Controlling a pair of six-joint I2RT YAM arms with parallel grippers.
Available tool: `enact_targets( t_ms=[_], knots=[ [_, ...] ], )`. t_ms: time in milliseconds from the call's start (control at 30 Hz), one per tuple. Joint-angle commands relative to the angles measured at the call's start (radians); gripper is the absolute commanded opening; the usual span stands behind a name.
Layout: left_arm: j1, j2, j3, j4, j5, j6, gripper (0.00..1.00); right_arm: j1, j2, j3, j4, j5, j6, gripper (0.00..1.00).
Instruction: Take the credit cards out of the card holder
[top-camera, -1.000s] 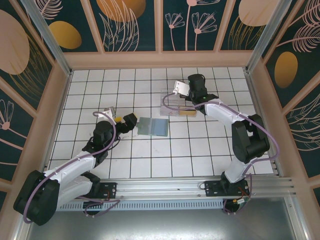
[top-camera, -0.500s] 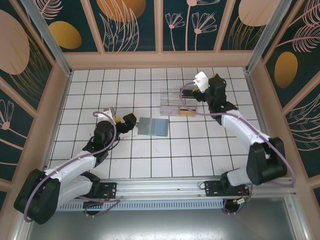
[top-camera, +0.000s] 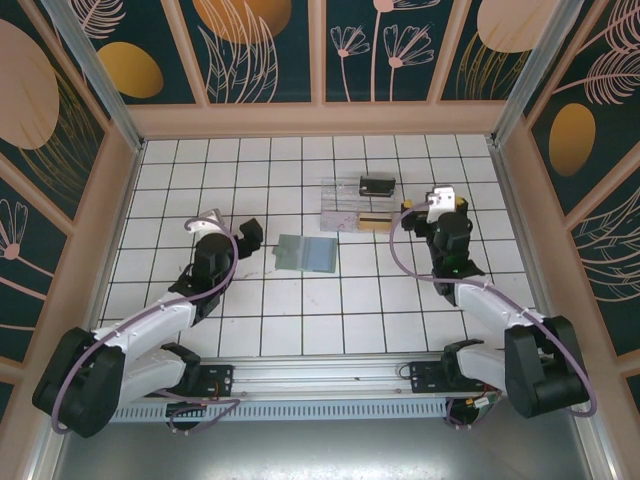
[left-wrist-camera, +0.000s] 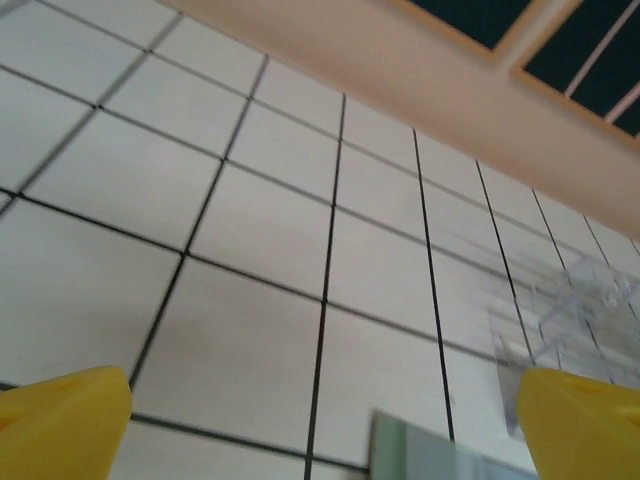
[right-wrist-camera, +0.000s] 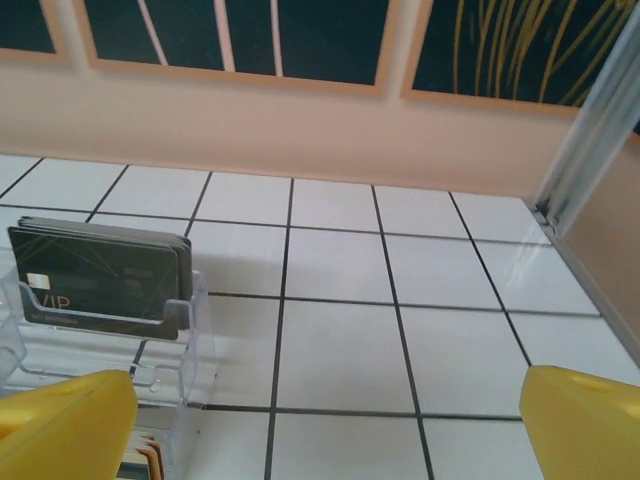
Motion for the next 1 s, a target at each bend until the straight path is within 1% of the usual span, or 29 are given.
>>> enact_targets(
  t_ms=[0, 67, 133, 167, 267, 300, 367, 400, 433, 500, 567, 633, 700, 733, 800, 867, 900, 933, 967],
  knots=[
    [0.003, -0.029, 0.068, -0.083, -0.173, -0.015, 0.99, -0.006, 0.049, -0.081, 0.258, 0.087, 0.086, 0.99],
    [0.004, -0.048, 0.079, -0.113, -0.241, -0.024, 0.99, -0.018, 0.090, -0.104, 0.329, 0.088, 0.078, 0.99],
    [0.004, -0.066, 0.071, -0.084, -0.278, 0.064, 0.99, -0.031, 0.141, -0.086, 0.347, 0.122, 0.095, 0.99],
    [0.005, -0.072, 0.068, -0.059, -0.295, 0.137, 0.99, -0.041, 0.153, -0.068, 0.325, 0.125, 0.106, 0.99],
    [0.023, -0.056, 0.063, 0.006, -0.398, 0.284, 0.99, -0.072, 0.182, -0.063, 0.396, 0.087, 0.102, 0.99],
    [0.038, -0.045, 0.066, 0.020, -0.406, 0.336, 0.99, -0.087, 0.185, -0.062, 0.404, 0.084, 0.115, 0.99],
    [0.068, -0.011, 0.099, -0.019, -0.414, 0.368, 0.99, -0.121, 0.185, -0.048, 0.372, 0.068, 0.153, 0.99],
    [0.088, 0.006, 0.119, -0.038, -0.402, 0.379, 0.99, -0.137, 0.182, -0.035, 0.332, 0.072, 0.175, 0.99],
    [0.102, 0.021, 0.124, -0.020, -0.392, 0.414, 0.99, -0.146, 0.178, -0.025, 0.292, 0.077, 0.184, 0.99],
    [0.133, 0.061, 0.104, 0.093, -0.392, 0.507, 0.99, -0.160, 0.153, -0.028, 0.232, 0.078, 0.193, 0.99],
    [0.178, 0.117, 0.106, 0.133, -0.353, 0.544, 0.99, -0.170, 0.122, -0.070, 0.253, 0.035, 0.189, 0.99],
    [0.229, 0.197, 0.140, 0.096, -0.340, 0.529, 0.99, -0.178, 0.109, -0.103, 0.269, 0.035, 0.192, 0.99],
    [0.269, 0.273, 0.164, 0.075, -0.337, 0.489, 0.99, -0.186, 0.115, -0.142, 0.317, 0.044, 0.191, 0.99],
    [0.287, 0.295, 0.158, 0.098, -0.321, 0.487, 0.99, -0.190, 0.122, -0.167, 0.368, 0.030, 0.191, 0.99],
    [0.314, 0.320, 0.122, 0.180, -0.293, 0.474, 0.99, -0.192, 0.137, -0.199, 0.444, -0.005, 0.167, 0.99],
    [0.348, 0.345, 0.059, 0.317, -0.247, 0.466, 0.99, -0.197, 0.164, -0.230, 0.523, 0.002, 0.165, 0.99],
    [0.362, 0.359, 0.040, 0.377, -0.234, 0.475, 0.99, -0.202, 0.183, -0.245, 0.565, -0.005, 0.168, 0.99],
    [0.369, 0.362, 0.042, 0.387, -0.218, 0.489, 0.99, -0.207, 0.209, -0.256, 0.618, -0.020, 0.159, 0.99],
    [0.376, 0.365, 0.029, 0.443, -0.202, 0.507, 0.99, -0.210, 0.235, -0.256, 0.646, -0.043, 0.151, 0.99]
  ],
)
